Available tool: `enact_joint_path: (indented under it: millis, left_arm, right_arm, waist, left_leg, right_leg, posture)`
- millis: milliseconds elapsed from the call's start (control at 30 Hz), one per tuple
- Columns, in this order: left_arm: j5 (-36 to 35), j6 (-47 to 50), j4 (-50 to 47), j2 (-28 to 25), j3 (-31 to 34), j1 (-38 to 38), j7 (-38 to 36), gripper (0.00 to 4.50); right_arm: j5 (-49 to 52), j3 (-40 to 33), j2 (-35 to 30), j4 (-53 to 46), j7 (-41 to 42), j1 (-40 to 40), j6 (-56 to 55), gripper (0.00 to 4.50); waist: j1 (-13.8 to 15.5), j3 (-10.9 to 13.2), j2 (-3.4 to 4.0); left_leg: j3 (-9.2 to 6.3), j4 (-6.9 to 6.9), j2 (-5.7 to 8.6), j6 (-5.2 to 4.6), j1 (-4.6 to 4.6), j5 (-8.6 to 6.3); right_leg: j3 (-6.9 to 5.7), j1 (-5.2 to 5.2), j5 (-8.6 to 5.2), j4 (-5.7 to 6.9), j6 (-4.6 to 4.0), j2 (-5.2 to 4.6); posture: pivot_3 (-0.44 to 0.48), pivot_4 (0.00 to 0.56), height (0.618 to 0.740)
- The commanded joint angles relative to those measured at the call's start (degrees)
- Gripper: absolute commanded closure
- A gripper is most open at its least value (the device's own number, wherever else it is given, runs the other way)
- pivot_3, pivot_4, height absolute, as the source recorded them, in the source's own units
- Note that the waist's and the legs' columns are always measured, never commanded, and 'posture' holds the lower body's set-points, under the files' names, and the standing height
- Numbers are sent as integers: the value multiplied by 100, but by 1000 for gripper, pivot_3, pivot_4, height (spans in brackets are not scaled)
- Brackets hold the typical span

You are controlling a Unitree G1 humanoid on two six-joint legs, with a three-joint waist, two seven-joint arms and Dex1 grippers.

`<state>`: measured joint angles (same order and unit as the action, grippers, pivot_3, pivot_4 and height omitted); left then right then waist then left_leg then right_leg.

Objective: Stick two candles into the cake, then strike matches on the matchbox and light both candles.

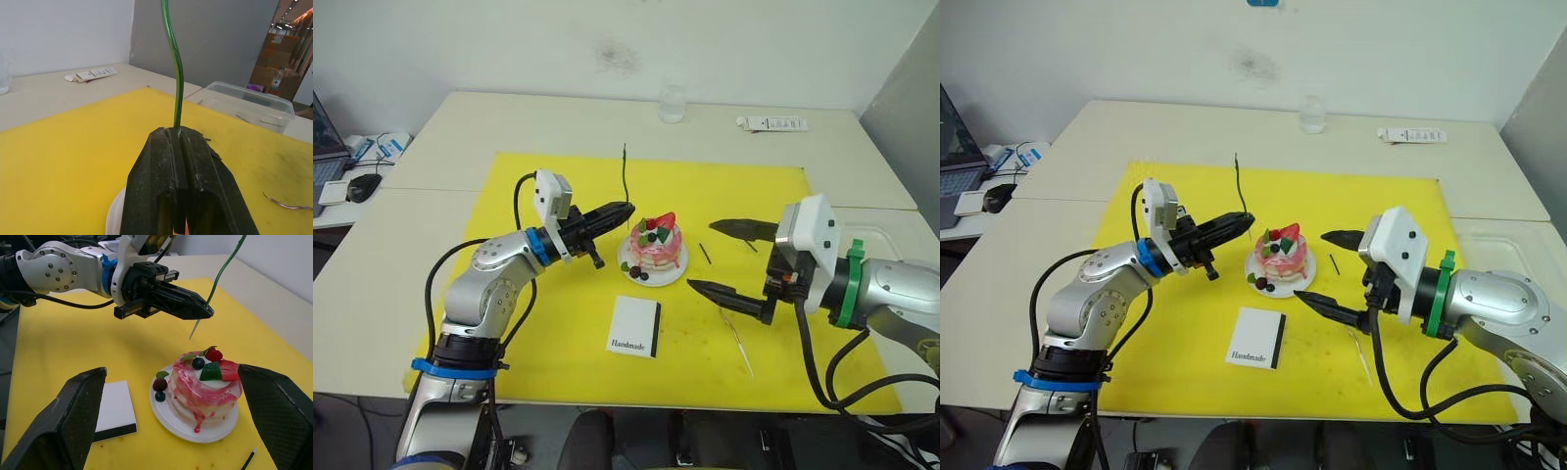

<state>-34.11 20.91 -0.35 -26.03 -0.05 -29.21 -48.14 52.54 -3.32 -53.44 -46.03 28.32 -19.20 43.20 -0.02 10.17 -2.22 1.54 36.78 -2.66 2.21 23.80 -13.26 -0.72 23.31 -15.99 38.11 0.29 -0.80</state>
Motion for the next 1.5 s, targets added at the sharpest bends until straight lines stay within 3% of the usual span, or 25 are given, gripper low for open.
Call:
enact_joint_path:
  millis: [33,467,1067,1500]
  left_arm:
    - [154,-183,-22,144,50,21,27,4500]
    - [352,-223,302,583,187,1,206,4500]
    - [772,-704,369,767,-37,425,76,4500]
    - [1035,-972,616,1056,-49,549,211,4500]
  right_arm:
    - [-33,-131,41,-176,-33,-75,13,38]
    - [-62,-150,174,-239,-62,-90,124,38]
    - [-306,-71,290,-228,-33,-79,90,38]
    - [-536,-62,460,-326,-23,72,59,38]
  waist:
    - [-1,0,0]
    - [-2,-1,0]
    - [-1,-3,0]
    - [-4,-4,-1]
  left_leg:
    - [0,5,0,0,1,0]
    - [-1,20,1,-3,1,1]
    - [0,24,1,-3,-2,1]
    - [1,40,5,-4,-26,2]
  right_leg:
    - [1,0,2,1,4,0]
    - [7,-4,19,4,6,2]
    - [7,-4,24,14,-2,2]
    - [11,-4,13,78,16,1]
  posture:
    - [0,150,740]
    - [0,150,740]
    - [0,150,740]
    - [0,150,740]
